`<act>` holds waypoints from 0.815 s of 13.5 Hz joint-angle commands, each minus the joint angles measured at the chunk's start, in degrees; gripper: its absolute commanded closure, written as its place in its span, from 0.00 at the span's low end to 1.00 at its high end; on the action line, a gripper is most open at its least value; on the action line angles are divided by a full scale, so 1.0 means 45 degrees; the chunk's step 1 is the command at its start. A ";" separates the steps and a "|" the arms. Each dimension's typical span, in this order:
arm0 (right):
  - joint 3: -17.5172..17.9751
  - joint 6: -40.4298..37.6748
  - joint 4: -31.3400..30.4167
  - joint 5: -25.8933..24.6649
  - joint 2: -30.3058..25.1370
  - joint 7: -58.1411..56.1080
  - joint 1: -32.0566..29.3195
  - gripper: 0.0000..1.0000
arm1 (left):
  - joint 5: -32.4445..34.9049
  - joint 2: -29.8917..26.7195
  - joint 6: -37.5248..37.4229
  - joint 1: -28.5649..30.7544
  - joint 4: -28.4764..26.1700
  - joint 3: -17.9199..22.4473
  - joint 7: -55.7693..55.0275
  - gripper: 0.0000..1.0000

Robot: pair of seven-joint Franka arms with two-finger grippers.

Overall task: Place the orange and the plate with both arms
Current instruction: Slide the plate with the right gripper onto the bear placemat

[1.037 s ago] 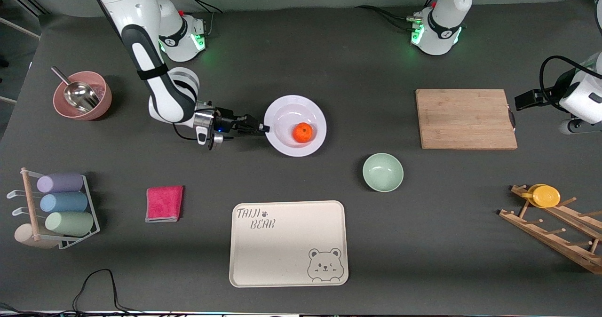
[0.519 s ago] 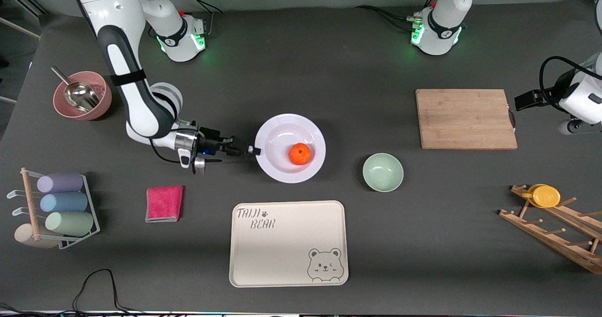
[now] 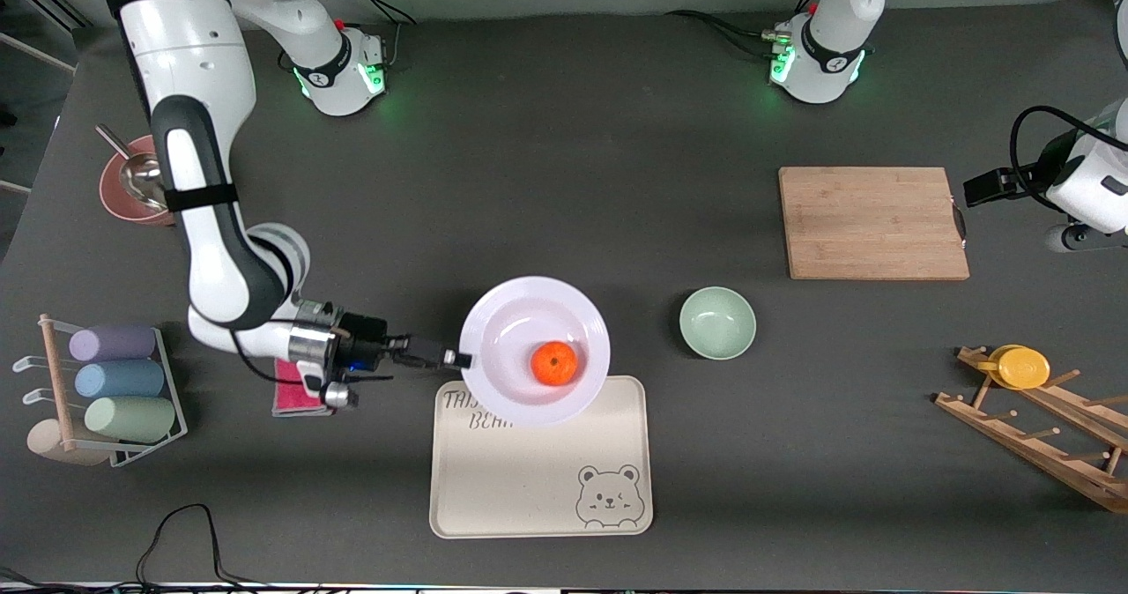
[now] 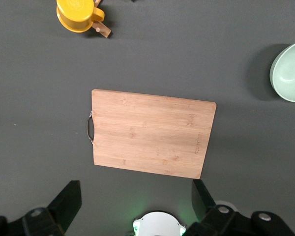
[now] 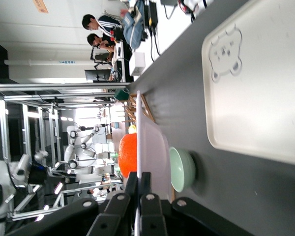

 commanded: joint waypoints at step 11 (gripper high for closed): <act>0.0141 0.1189 0.8727 -0.0281 0.7028 0.1681 -0.0787 1.00 | -0.0015 0.0089 -0.0216 -0.0080 0.0143 0.0111 0.0180 0.00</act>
